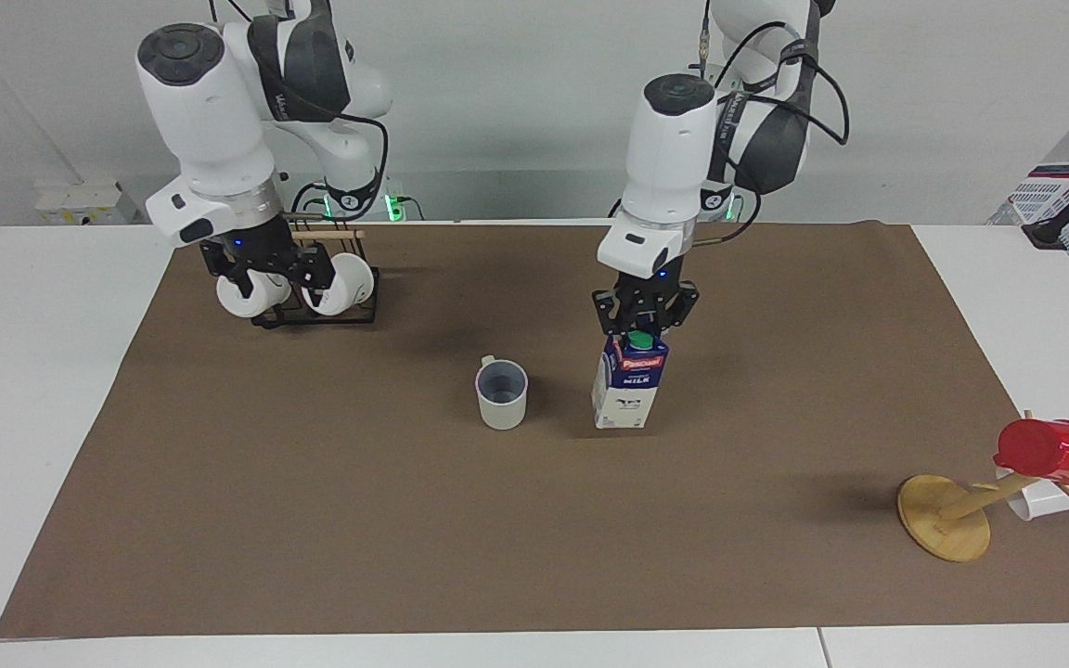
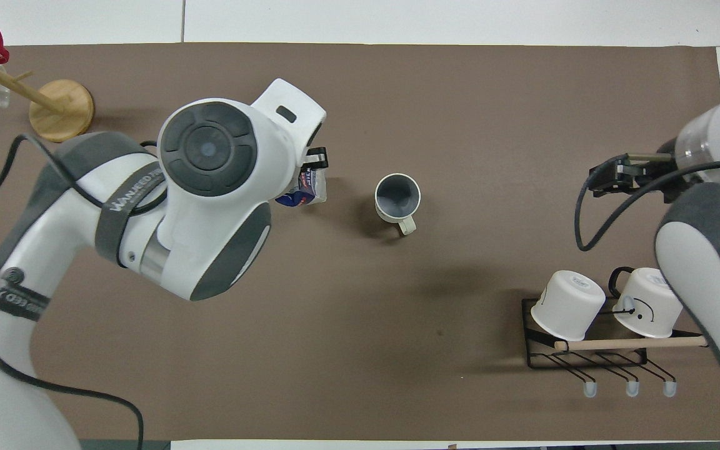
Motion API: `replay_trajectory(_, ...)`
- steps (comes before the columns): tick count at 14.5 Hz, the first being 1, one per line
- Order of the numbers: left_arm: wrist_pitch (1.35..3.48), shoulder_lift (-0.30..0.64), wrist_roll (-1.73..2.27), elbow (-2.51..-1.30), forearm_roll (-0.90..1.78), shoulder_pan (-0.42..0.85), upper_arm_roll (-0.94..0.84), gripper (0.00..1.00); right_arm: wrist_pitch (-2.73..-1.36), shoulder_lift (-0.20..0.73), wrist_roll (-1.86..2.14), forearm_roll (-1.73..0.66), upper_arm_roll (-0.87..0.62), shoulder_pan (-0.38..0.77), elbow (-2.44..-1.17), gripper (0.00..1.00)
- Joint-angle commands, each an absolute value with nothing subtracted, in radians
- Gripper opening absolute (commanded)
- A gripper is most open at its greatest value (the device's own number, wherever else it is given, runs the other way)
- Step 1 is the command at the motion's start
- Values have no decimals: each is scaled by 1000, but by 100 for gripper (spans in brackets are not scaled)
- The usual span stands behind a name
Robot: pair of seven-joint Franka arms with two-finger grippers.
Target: Place cup and milk on table
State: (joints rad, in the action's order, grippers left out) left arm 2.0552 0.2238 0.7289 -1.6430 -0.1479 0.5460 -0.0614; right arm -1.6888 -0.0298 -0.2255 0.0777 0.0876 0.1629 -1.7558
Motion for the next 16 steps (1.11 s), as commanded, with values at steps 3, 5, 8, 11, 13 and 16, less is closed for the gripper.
replay_trajectory(3, 2011, 351, 844, -1497, -199, 627, -44, 0, -1615, -67, -72, 40, 78, 5, -1772, 100)
replay_trajectory(5, 1996, 353, 856, -1499, -195, 649, -46, 0, -1586, -78, -54, 41, 77, -2, -1728, 100)
replay_trajectory(8, 1964, 348, 868, -1502, -199, 666, -46, 0, -1447, 15, -57, 41, 72, 6, -1507, 100)
replay_trajectory(11, 1967, 347, 871, -1506, -199, 669, -46, 0, -1439, 20, -61, 18, 72, -8, -1486, 100)
replay_trajectory(13, 1971, 348, 894, -1509, -199, 673, -48, 0, -1439, 23, -61, 21, 72, -2, -1488, 100)
replay_trajectory(16, 1974, 348, 910, -1522, -199, 680, -48, 0, -1460, 21, -52, 29, 72, 11, -1497, 100)
